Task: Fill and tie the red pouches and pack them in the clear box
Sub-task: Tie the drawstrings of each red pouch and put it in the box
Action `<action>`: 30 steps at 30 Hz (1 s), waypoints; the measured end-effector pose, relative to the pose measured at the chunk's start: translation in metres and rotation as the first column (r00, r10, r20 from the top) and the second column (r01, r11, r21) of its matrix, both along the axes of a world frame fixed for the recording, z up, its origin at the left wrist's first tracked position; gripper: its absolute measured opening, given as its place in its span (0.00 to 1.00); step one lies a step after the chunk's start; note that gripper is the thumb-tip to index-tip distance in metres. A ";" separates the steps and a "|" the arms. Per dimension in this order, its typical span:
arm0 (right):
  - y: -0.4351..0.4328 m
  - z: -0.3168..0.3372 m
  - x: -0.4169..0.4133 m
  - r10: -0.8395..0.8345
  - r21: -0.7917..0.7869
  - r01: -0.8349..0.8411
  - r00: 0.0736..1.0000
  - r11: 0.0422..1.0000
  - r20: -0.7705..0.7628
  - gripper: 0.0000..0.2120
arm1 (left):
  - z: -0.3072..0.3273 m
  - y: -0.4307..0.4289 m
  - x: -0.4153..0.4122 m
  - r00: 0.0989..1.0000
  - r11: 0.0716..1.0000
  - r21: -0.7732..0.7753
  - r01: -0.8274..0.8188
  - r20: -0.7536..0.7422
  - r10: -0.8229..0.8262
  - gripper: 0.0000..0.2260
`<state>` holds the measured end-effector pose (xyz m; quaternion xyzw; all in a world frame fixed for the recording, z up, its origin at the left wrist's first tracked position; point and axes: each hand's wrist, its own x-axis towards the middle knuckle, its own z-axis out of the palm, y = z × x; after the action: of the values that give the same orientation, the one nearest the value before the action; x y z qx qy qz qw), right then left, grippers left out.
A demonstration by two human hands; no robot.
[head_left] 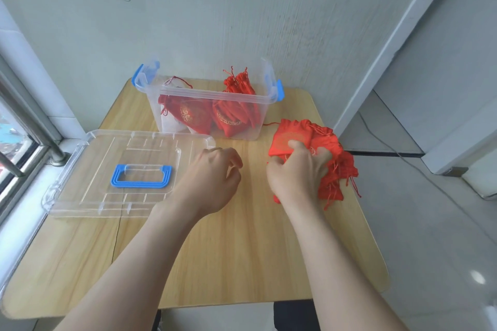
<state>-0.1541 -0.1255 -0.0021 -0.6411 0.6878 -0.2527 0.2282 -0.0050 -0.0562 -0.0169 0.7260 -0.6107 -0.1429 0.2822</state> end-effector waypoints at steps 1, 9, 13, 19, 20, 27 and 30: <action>-0.006 0.001 -0.003 -0.013 0.016 0.012 0.998 1.000 0.064 0.24 | 0.000 -0.001 -0.003 1.000 1.000 -0.006 0.010 0.006 -0.010 0.11; -0.023 -0.002 -0.004 -0.163 0.062 0.151 0.901 0.987 0.402 0.10 | 0.001 -0.004 -0.012 0.999 0.999 -0.015 0.045 0.013 -0.045 0.10; -0.025 0.004 -0.006 -0.216 0.085 0.210 0.750 0.974 0.625 0.07 | 0.001 -0.005 -0.013 0.999 0.999 -0.008 0.034 -0.024 -0.034 0.10; -0.004 0.013 0.004 -0.261 0.311 -0.073 0.384 0.947 0.885 0.06 | 0.014 -0.006 -0.017 0.908 0.979 0.056 -0.195 -0.367 0.202 0.10; -0.001 0.014 0.004 -0.268 0.333 -0.128 0.363 0.934 0.893 0.08 | 0.017 -0.006 -0.019 0.812 0.963 0.108 -0.247 -0.520 0.267 0.10; 0.013 0.015 0.000 -0.071 0.232 -0.289 0.477 0.929 0.876 0.14 | 0.029 -0.003 -0.018 0.242 0.922 0.371 -0.107 -0.890 0.386 0.22; 0.021 0.013 0.002 0.042 0.237 -0.367 0.612 0.899 0.790 0.15 | 0.025 -0.003 -0.010 0.171 0.928 0.284 -0.243 -0.929 0.329 0.15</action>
<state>-0.1520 -0.1049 0.0107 -0.4914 0.4798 -0.3358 0.6447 -0.0149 -0.0589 0.0077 0.5911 -0.1523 -0.5248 0.5933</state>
